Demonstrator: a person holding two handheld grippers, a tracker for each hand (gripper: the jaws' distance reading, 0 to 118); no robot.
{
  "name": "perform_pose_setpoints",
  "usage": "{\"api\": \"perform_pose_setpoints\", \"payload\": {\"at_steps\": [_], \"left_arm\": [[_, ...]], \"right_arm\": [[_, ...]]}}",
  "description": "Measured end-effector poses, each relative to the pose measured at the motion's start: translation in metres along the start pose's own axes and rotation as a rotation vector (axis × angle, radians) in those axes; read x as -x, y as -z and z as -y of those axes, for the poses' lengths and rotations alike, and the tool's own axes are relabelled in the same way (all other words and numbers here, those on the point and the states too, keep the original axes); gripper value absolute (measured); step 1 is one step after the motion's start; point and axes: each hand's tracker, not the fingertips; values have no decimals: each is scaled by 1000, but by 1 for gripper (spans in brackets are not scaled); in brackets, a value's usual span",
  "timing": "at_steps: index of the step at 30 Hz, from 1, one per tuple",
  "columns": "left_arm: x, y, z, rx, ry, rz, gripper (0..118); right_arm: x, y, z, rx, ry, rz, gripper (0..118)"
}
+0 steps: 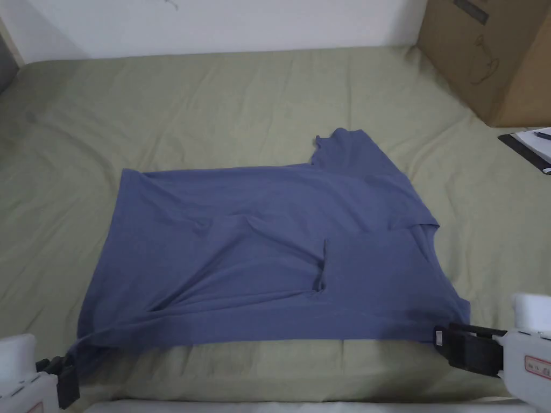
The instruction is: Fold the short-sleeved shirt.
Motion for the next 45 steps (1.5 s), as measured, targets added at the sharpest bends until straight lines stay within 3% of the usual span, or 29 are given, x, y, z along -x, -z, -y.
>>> {"api": "perform_pose_setpoints", "payload": {"at_steps": [4, 5, 8, 9, 11, 15, 30, 38, 45], "left_arm": [[-1, 0, -6, -1, -7, 2, 2], [-2, 0, -7, 0, -9, 2, 2], [-1, 3, -7, 9, -12, -1, 2], [-1, 3, -7, 11, -13, -2, 2], [0, 3, -6, 15, -20, -3, 2], [3, 3, -6, 22, -41, -5, 2], [-6, -12, -24, -2, -33, -5, 2], [-4, 16, -103, -56, -19, -11, 2], [-17, 94, -162, 23, 50, -14, 2]], "right_arm": [[-11, 22, -12, 17, -6, 17, 94], [-11, 25, -13, 20, -14, 14, 83], [-4, 31, -14, 10, -81, 38, 6], [-1, 30, -13, 0, -111, 14, 3], [1, 32, -13, 47, -149, -30, 3], [1, 30, -13, 36, -150, -18, 2], [-17, 10, -23, -37, 9, -80, 2], [-17, 25, -95, -113, 20, -46, 2], [-9, 85, -155, -85, 15, -1, 2]]}}
